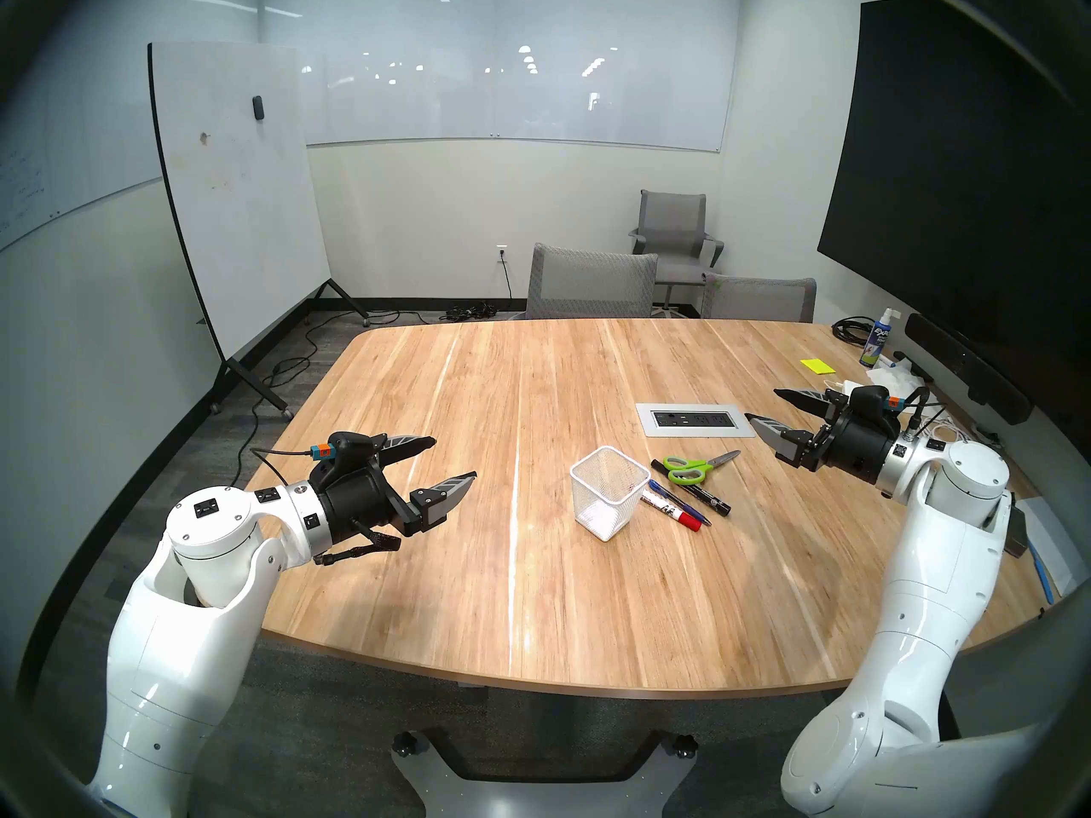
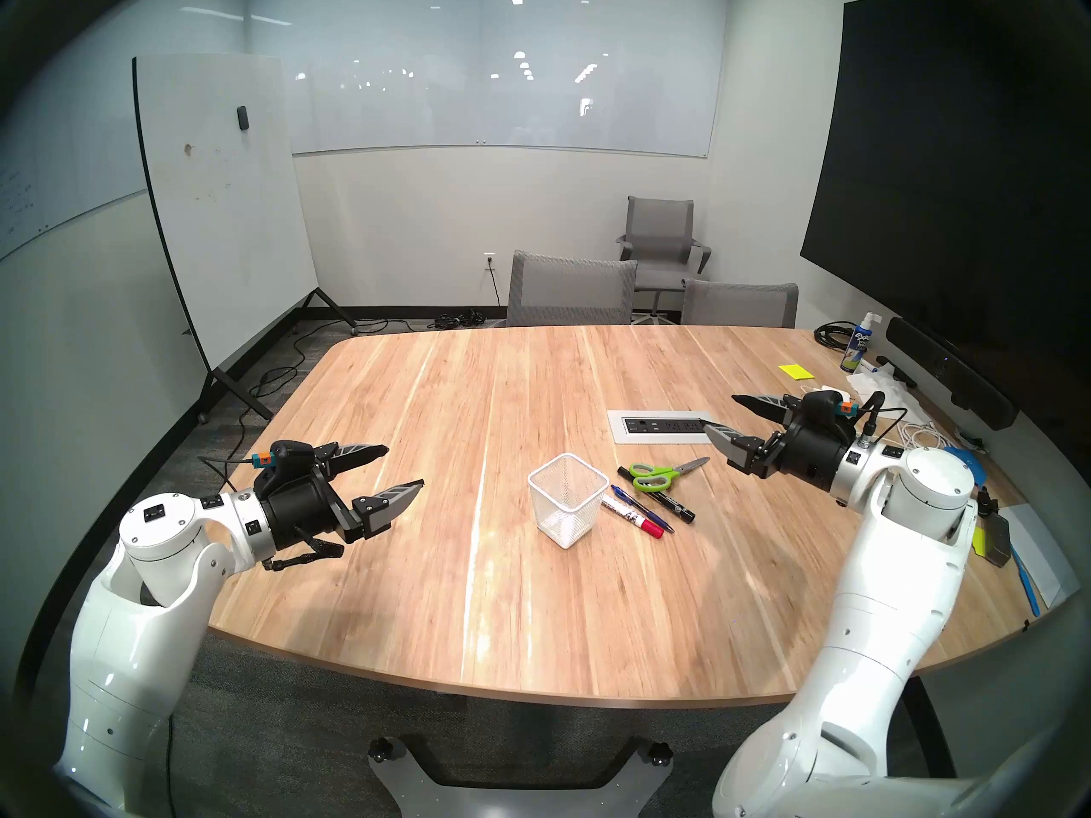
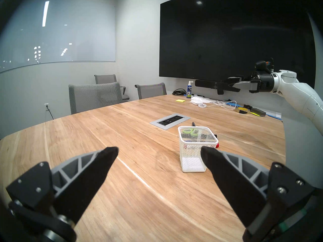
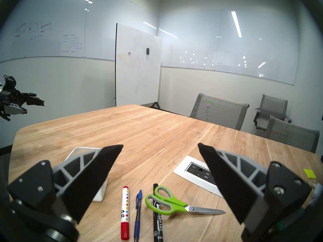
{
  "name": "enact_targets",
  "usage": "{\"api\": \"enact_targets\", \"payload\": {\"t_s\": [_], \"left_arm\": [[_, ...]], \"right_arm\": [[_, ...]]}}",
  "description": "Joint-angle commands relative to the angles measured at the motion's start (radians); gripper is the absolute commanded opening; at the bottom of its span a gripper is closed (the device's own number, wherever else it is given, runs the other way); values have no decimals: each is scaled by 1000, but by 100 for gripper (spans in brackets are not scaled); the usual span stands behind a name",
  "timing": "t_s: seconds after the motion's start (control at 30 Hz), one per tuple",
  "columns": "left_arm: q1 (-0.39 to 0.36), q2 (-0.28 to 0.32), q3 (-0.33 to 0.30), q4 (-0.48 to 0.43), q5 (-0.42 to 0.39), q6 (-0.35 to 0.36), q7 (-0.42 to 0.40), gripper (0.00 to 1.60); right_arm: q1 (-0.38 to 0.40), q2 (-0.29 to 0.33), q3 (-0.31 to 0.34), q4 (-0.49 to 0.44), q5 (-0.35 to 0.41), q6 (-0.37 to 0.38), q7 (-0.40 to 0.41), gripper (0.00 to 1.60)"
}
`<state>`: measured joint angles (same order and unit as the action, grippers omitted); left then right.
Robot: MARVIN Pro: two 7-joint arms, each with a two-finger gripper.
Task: Place the pen, the marker, and the scissors into the pen holder
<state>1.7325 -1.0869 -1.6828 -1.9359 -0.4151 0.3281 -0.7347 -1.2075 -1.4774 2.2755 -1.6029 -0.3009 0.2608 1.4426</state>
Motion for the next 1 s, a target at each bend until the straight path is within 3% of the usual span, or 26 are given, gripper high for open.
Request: {"api": "enact_targets", "payload": {"t_s": [0.0,0.97], "left_arm": [[-1,0,-1,-13,0,-1,0,160],[-1,0,-1,-13,0,-1,0,160]], "right_arm": [[8,-1,1,-13,6,-1,1,160],[8,-1,1,-13,6,-1,1,160]]}}
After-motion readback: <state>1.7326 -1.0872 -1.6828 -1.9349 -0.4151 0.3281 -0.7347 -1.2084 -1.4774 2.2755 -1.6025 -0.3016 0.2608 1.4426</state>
